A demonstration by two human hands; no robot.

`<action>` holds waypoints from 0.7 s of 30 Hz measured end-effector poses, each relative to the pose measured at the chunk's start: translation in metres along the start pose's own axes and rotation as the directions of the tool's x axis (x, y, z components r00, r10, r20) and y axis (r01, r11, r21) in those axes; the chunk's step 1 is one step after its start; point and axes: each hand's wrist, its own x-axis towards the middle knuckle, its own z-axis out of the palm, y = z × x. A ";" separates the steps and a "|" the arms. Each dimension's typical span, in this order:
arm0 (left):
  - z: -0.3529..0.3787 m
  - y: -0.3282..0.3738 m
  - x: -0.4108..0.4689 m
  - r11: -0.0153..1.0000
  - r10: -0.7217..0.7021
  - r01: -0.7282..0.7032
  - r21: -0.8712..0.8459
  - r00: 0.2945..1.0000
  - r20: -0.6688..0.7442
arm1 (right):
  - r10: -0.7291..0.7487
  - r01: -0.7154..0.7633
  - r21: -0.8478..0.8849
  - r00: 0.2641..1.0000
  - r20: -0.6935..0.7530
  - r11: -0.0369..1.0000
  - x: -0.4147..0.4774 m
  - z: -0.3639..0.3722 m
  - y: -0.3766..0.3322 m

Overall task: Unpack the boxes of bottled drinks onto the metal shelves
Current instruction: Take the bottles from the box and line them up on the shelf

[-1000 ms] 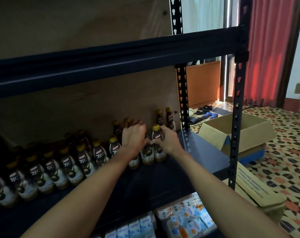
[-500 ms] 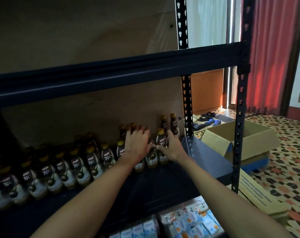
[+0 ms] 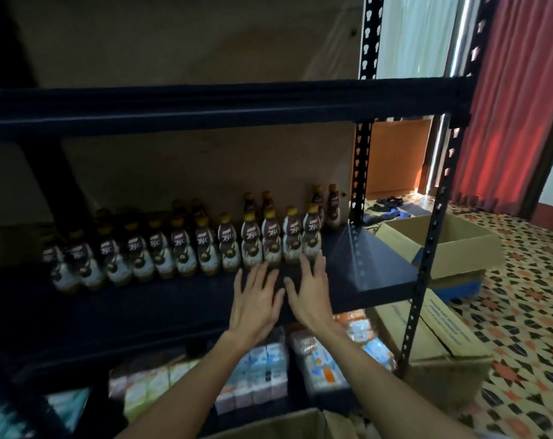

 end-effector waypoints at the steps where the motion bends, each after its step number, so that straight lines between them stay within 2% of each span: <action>1: 0.003 0.000 -0.013 0.999 -0.034 0.034 -0.010 0.999 0.029 | -0.006 0.008 -0.053 0.999 0.040 0.999 -0.013 0.009 0.001; 4: 0.011 -0.003 -0.062 0.988 -0.136 0.141 -0.063 0.988 0.079 | -0.087 0.108 -0.269 0.992 0.088 0.957 -0.057 0.035 0.005; 6: 0.016 -0.002 -0.098 0.979 -0.178 0.186 -0.087 0.980 0.094 | -0.130 0.163 -0.340 0.985 0.117 0.926 -0.090 0.049 0.008; 10: 0.030 0.003 -0.165 0.965 -0.208 0.226 -0.131 0.969 0.137 | -0.124 0.187 -0.289 0.967 0.223 0.939 -0.149 0.068 0.018; 13: 0.041 0.008 -0.207 0.953 -0.226 0.269 -0.138 0.937 0.266 | -0.054 0.161 -0.273 0.931 0.361 0.948 -0.187 0.080 0.036; 15: 0.048 0.008 -0.236 0.936 -0.239 0.329 -0.122 0.853 0.463 | -0.025 0.166 -0.273 0.890 0.455 0.948 -0.213 0.088 0.052; 18: 0.058 -0.003 -0.270 0.925 -0.202 0.365 -0.103 0.705 0.680 | -0.026 0.173 -0.215 0.833 0.552 0.961 -0.243 0.091 0.076; 21: 0.067 -0.019 -0.302 0.927 -0.142 0.366 -0.076 0.534 0.833 | 0.110 0.143 -0.306 0.728 0.676 0.941 -0.262 0.079 0.097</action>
